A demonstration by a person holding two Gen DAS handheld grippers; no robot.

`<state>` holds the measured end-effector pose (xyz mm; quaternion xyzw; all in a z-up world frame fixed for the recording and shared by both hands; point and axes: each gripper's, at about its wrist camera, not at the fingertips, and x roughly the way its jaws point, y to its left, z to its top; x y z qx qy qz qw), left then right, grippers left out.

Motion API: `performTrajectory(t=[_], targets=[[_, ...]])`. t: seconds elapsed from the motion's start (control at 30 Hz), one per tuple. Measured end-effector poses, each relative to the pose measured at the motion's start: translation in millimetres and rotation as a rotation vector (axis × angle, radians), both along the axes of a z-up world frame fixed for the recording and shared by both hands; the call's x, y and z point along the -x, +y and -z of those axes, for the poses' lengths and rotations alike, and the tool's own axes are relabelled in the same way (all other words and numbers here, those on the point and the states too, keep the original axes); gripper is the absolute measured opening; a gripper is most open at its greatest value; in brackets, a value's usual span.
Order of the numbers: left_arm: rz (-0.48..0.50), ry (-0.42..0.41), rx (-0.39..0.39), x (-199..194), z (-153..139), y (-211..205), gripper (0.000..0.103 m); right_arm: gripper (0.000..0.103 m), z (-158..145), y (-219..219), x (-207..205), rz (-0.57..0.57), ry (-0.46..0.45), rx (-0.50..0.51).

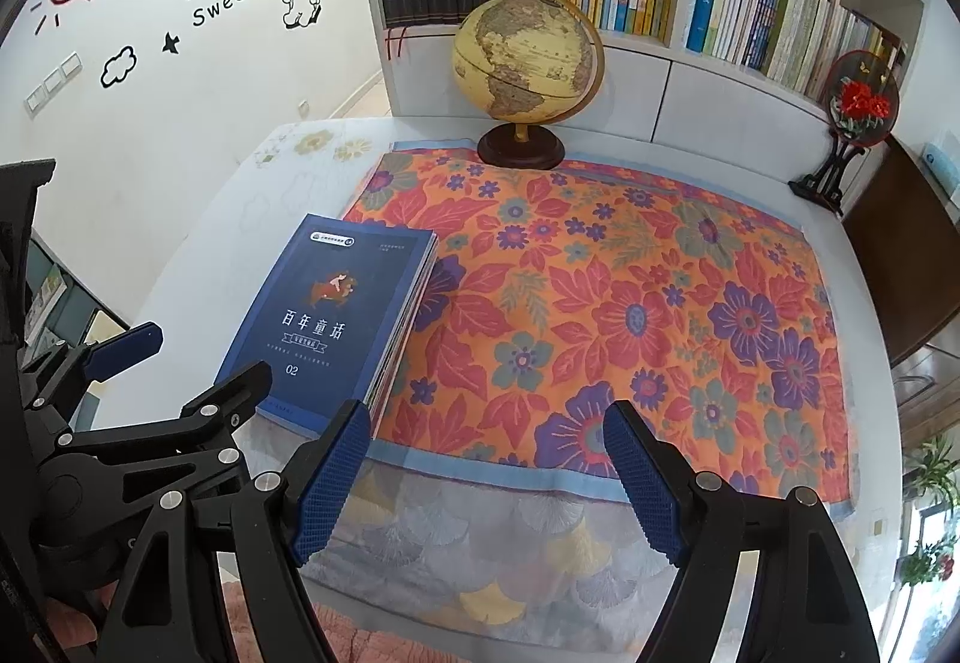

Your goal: Organize books

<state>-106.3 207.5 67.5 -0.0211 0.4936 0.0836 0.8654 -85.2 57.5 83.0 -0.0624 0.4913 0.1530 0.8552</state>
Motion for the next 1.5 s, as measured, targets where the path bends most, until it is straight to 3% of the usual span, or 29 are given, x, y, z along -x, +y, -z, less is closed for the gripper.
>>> performTrajectory(t=[1.5], targets=[[0.065,0.013,0.008,-4,7,-13,0.085,0.078,-1,-11,7,0.027,0.007,0.006]])
